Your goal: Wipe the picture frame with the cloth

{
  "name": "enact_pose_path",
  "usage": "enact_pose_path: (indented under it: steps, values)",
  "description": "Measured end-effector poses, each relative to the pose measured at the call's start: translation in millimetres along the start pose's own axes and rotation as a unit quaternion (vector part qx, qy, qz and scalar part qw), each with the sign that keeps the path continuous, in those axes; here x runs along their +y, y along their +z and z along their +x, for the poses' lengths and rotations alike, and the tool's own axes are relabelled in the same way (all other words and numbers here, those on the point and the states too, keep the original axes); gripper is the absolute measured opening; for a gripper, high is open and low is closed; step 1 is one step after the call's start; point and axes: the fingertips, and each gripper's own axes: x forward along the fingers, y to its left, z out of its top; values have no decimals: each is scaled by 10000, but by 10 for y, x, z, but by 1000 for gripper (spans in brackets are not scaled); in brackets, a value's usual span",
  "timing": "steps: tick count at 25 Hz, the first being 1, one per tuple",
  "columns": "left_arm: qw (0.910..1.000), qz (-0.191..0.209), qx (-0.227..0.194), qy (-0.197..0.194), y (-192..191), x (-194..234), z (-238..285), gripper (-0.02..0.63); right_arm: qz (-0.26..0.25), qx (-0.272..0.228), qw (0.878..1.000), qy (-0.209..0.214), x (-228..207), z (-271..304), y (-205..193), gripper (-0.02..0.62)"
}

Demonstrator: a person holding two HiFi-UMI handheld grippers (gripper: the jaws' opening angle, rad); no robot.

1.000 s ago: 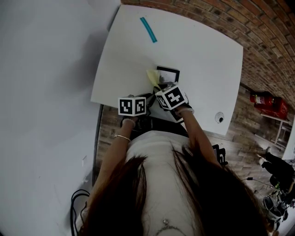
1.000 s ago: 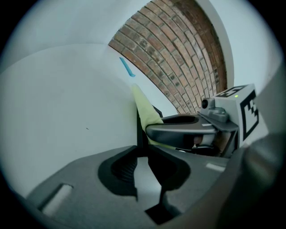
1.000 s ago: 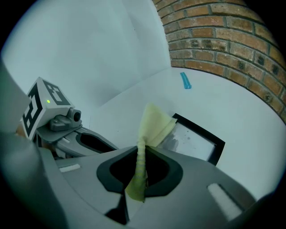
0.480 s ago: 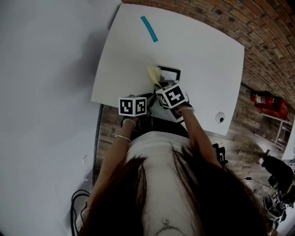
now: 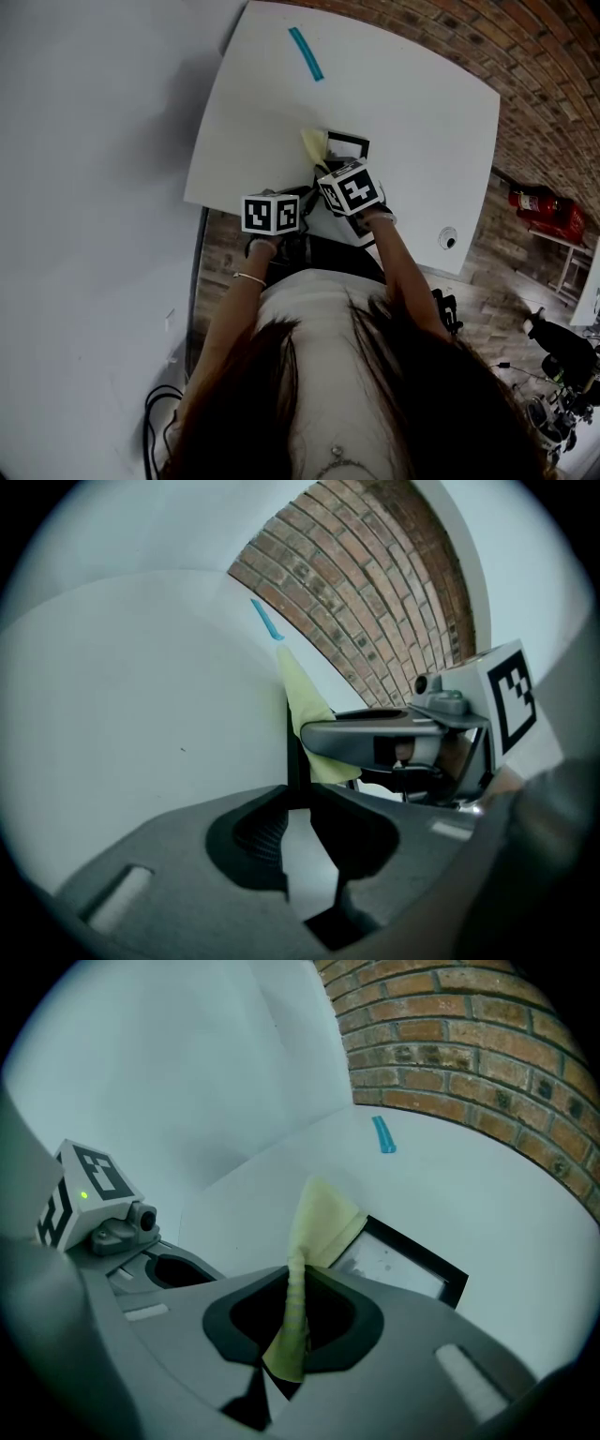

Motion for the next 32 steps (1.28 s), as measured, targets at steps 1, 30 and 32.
enact_pose_path:
  steps: [1,30,32]
  values:
    - [10000,2,-4,2,-1,1,-1,78,10,-8,10000,-10,-3,4,5,34]
    - [10000,-11,4,0,8,-4,12,77,133,-128,9997,-153,-161,22,139,34]
    - [10000,-13,6,0,9,-6,13,77,151,-138,9997,-156,-177,21,151,34]
